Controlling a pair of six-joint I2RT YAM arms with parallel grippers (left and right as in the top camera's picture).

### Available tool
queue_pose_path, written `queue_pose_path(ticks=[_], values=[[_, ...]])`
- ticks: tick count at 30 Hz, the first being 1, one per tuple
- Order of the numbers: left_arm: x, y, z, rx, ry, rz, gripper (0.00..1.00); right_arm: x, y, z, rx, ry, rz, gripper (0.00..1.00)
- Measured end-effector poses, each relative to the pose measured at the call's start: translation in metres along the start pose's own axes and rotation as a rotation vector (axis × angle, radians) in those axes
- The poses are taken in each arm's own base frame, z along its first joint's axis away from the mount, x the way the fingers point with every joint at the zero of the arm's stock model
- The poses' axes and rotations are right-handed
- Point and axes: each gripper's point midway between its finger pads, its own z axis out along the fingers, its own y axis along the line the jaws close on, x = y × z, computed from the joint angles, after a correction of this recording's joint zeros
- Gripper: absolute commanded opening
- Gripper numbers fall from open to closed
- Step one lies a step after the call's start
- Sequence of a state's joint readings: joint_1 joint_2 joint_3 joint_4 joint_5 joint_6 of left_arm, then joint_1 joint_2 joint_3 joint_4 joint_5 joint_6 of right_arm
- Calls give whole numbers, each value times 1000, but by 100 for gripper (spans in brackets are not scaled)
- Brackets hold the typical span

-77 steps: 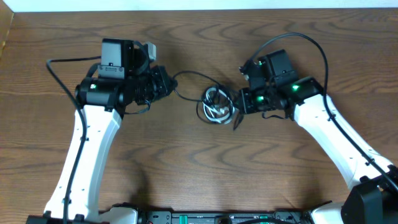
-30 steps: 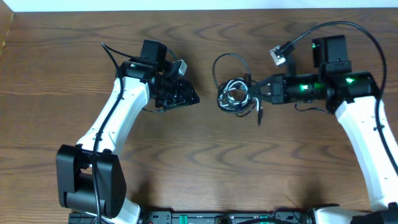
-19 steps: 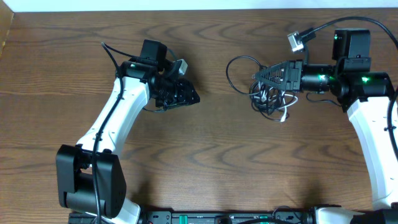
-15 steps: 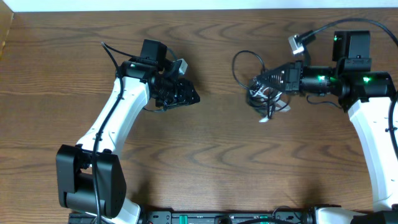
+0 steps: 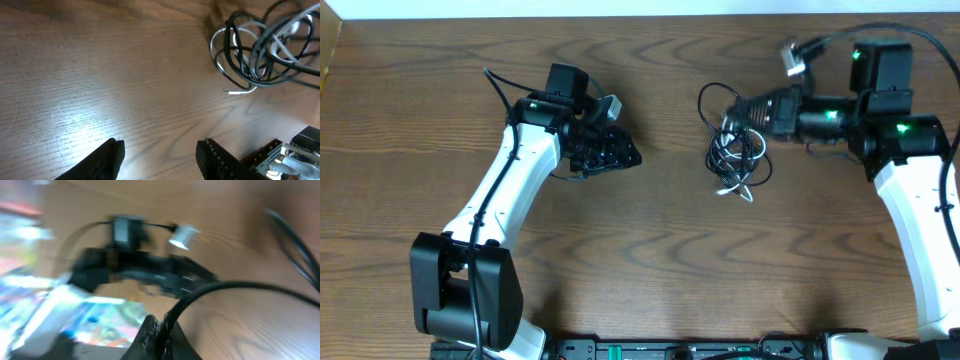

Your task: Untangle cables

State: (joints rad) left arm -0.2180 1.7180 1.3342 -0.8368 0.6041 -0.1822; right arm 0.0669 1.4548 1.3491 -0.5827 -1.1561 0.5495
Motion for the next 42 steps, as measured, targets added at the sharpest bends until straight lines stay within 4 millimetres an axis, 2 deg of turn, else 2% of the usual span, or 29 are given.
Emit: queue_pose_path(ticks=[2, 5, 7, 10, 12, 20, 23, 26, 30, 33, 37, 42], values=[[0, 0, 0, 0, 1, -1, 52, -4, 17, -2, -77, 8, -44, 1], [0, 0, 0, 0, 0, 0, 52, -3, 21, -3, -94, 16, -40, 1], [0, 0, 0, 0, -1, 0, 52, -2, 7, -2, -22, -2, 14, 1], [0, 0, 0, 0, -1, 1, 52, -2, -30, -4, 168, -55, 103, 1], [0, 0, 0, 0, 0, 0, 52, -1, -47, -6, 264, -78, 113, 1], [-1, 0, 0, 1, -4, 2, 52, 11, -76, 3, 501, -78, 57, 1], [-1, 0, 0, 1, -4, 3, 52, 7, -72, 8, 494, -84, 5, 1], [-1, 0, 0, 1, -4, 2, 52, 0, -57, 8, 445, -83, -47, 1], [-1, -1, 0, 2, -4, 3, 52, -16, -21, -7, 373, -103, -117, 1], [-1, -5, 0, 26, -1, 5, 52, -24, -7, -22, 363, -128, -135, 1], [-6, -18, -1, 100, -16, 27, 52, -19, -9, -31, 378, -119, -125, 1], [-22, -48, -6, 253, -73, 108, 52, -12, -13, -31, 393, -94, -115, 1]])
